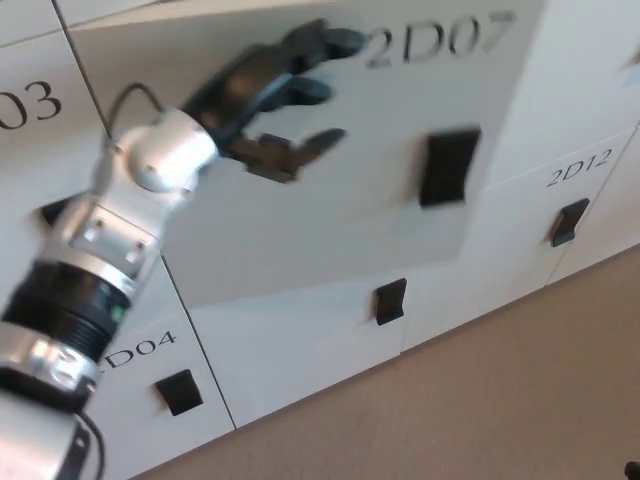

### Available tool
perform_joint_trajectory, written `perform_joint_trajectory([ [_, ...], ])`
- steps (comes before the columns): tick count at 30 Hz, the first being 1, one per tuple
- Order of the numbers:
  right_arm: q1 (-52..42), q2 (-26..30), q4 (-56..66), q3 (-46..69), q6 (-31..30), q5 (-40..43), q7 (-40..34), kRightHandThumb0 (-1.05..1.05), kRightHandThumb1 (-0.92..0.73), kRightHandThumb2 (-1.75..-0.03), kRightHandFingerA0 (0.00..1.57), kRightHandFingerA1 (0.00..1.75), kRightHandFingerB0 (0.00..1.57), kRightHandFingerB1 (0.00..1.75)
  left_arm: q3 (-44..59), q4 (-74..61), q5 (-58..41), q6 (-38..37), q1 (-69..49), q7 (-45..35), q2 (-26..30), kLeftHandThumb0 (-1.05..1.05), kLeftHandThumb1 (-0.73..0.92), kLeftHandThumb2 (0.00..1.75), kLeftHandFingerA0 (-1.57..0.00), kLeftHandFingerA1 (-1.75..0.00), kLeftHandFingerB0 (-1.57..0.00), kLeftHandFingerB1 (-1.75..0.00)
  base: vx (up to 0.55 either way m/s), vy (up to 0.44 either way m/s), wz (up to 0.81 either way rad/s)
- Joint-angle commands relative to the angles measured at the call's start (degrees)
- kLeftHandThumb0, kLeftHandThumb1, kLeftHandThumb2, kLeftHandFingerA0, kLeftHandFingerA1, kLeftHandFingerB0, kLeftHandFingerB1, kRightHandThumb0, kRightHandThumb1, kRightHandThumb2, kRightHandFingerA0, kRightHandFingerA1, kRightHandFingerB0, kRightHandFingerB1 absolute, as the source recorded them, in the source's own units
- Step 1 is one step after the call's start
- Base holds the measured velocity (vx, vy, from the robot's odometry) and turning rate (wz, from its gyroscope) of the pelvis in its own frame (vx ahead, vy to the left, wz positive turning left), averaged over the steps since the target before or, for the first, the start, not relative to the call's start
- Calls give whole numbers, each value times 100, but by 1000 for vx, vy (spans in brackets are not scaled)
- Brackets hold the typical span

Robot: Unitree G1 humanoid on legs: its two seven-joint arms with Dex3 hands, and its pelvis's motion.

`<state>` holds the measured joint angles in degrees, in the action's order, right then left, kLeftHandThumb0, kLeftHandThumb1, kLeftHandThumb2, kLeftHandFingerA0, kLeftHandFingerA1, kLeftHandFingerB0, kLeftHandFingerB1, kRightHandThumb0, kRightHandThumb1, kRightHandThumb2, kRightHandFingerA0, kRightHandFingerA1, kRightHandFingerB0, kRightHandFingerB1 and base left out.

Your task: The robot walks towards an open cabinet and lifts its left hand to push the door towards the right to close it.

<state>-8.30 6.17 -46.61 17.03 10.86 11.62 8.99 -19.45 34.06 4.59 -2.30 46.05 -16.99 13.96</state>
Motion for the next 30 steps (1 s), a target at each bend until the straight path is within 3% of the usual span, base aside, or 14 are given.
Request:
perform_joint_trajectory([
  [1,-1022,-294,2628,-156,-636,420,93,-12,-68,-59,60,55,50,48,487,3307,524,1006,1269,730,1605,-70,59,94,-2,-36,-4,-30,0,0,0],
  [3,-1056,-320,2786,-168,-688,417,40,-13,-67,-59,58,54,49,48,566,3370,423,980,1235,721,1656,-77,61,93,-6,-30,-6,-23,0,0,0],
  [15,-1198,-354,3430,-101,-1070,492,-1,-12,-67,-59,62,57,52,50,571,3795,313,741,1152,742,2040,-79,67,96,-6,-24,-6,-20,-2,-1,-3],
  [17,-1175,-324,3373,-87,-1063,422,-11,-15,-65,-58,63,58,51,49,582,3842,266,637,1100,748,2069,-71,62,97,-3,-37,-3,-28,-22,-15,-12],
  [24,-1195,-271,3410,-109,-1142,337,23,-15,-67,-59,63,58,51,49,644,3824,154,360,1053,620,1940,-74,61,96,-5,-41,-3,-30,-19,-16,-26],
  [30,-1075,-189,3342,-139,-1168,201,-5,-14,-65,-58,65,57,51,49,1248,2564,-582,-517,485,-522,1701,-73,57,93,-5,-39,-4,-32,-48,-6,-32],
])
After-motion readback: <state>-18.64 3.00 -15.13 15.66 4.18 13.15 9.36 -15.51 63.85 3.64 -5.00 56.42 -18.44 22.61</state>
